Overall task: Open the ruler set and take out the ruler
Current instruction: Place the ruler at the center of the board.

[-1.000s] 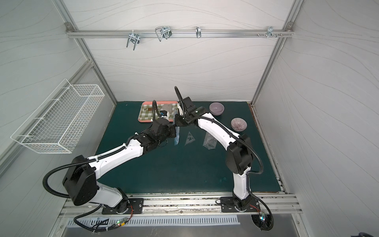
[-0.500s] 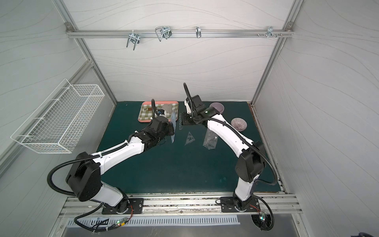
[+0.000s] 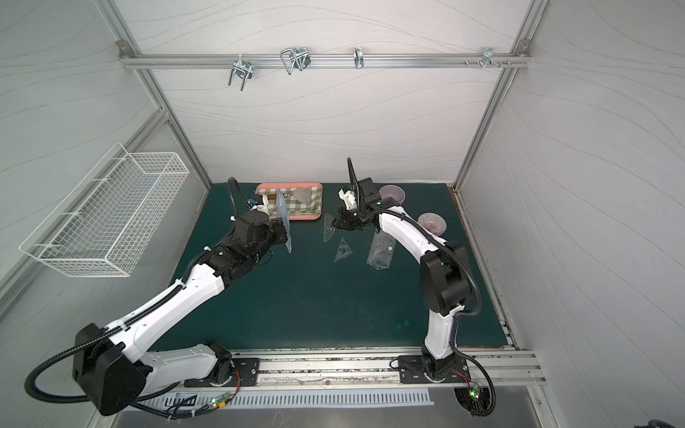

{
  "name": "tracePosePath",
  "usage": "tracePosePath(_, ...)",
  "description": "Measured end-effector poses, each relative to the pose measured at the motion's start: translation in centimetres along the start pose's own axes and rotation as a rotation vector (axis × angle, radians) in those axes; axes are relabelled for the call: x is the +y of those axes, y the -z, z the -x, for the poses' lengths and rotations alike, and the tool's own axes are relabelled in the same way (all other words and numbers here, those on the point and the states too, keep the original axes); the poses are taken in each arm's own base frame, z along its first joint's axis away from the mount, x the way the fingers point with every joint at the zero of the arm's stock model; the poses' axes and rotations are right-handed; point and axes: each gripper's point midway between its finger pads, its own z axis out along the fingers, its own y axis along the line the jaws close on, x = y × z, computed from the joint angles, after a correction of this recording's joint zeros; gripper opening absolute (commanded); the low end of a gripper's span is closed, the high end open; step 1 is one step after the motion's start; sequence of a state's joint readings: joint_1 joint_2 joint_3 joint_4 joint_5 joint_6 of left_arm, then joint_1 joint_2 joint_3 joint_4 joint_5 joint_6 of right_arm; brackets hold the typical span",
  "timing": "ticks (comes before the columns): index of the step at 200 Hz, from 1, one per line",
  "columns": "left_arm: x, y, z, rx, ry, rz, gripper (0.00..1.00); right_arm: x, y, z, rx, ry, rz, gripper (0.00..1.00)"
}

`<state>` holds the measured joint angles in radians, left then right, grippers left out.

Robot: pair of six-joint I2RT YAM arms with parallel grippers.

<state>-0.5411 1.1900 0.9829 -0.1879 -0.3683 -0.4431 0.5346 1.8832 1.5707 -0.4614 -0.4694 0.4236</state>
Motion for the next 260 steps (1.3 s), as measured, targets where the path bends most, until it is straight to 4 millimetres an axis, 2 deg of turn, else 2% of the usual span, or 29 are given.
tracePosePath(42, 0.5, 0.5, -0.4, 0.016, -0.014, 0.012, 0.00, -2.7, -4.8, -1.9, 0.098, -0.080, 0.037, 0.03)
tracePosePath(78, 0.7, 0.4, -0.7, 0.029, -0.023, 0.021, 0.00, -4.6, -7.1, -3.3, 0.152, -0.142, 0.041, 0.03)
tracePosePath(97, 0.7, 0.4, -0.8, 0.033, -0.026, 0.020, 0.00, -5.4, -8.0, -3.3, 0.164, -0.161, 0.043, 0.03)
tracePosePath(143, 0.7, 0.0, -1.2, 0.049, -0.034, 0.018, 0.00, -7.0, -8.9, -2.8, 0.169, -0.202, 0.041, 0.04)
tracePosePath(180, 0.7, -0.3, -1.6, 0.064, -0.036, 0.016, 0.00, -8.3, -9.4, -3.1, 0.188, -0.236, 0.030, 0.06)
tracePosePath(199, 0.6, -0.3, -1.6, 0.067, -0.037, 0.013, 0.00, -8.6, -9.6, -3.2, 0.194, -0.245, 0.025, 0.13)
tracePosePath(228, 0.6, -0.4, -1.8, 0.071, -0.038, 0.011, 0.00, -9.1, -9.8, -3.6, 0.208, -0.252, 0.005, 0.28)
tracePosePath(260, 0.5, -0.7, -2.2, 0.089, -0.041, 0.007, 0.00, -9.8, -9.6, -3.9, 0.210, -0.251, -0.040, 0.28)
